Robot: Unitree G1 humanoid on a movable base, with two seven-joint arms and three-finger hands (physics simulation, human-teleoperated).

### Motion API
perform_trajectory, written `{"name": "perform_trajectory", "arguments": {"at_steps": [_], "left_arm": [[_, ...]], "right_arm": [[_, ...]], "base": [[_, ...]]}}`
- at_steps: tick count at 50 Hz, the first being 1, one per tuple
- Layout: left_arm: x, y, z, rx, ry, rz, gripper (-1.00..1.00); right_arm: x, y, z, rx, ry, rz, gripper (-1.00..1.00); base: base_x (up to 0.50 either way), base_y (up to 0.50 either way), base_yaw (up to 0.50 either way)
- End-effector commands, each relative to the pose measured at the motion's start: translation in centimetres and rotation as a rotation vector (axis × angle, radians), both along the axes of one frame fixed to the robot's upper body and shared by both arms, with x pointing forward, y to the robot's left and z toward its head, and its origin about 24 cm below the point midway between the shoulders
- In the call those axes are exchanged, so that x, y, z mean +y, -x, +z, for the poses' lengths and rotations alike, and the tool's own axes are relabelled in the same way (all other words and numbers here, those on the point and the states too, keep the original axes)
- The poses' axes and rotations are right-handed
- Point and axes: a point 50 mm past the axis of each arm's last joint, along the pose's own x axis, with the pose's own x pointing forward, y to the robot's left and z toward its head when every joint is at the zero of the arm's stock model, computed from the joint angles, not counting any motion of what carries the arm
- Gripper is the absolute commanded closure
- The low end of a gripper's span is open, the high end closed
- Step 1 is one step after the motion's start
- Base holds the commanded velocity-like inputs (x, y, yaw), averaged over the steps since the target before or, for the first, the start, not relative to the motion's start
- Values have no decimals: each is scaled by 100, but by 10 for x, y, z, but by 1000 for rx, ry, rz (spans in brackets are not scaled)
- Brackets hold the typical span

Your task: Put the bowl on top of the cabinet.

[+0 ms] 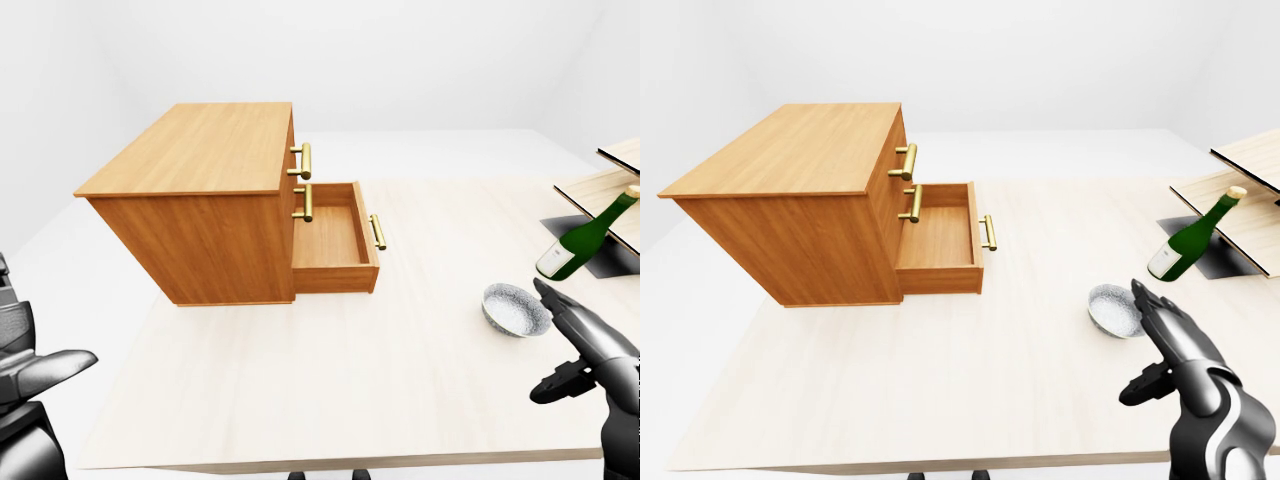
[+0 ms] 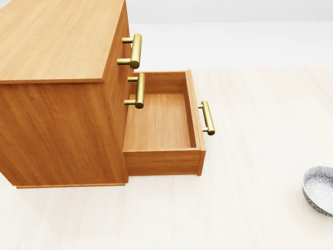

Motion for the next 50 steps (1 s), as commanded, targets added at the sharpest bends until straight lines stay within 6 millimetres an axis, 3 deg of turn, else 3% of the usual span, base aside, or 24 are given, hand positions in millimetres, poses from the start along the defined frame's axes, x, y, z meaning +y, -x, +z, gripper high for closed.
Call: {"name": "perform_trajectory", "arguments": {"at_steps": [1, 18, 31, 39, 50], "left_arm": [[0, 0, 0, 0, 2, 1, -100], [2, 1, 1, -4, 5, 2, -100], [1, -1, 0, 0, 5, -1, -100], [1, -1, 0, 2, 2, -1, -100], [1, -1, 0, 1, 3, -1, -100]], "right_arm": [[-3, -6, -1, 40, 46, -2, -100], [3, -21, -19, 91, -34, 47, -100], [6, -27, -49, 185, -157, 70, -100], [5, -29, -57, 221, -179, 78, -100], [-7, -26, -30, 174, -44, 58, -100]], "base": [[0, 0, 0], [0, 0, 0], [0, 0, 0], [0, 0, 0], [0, 0, 0]]}}
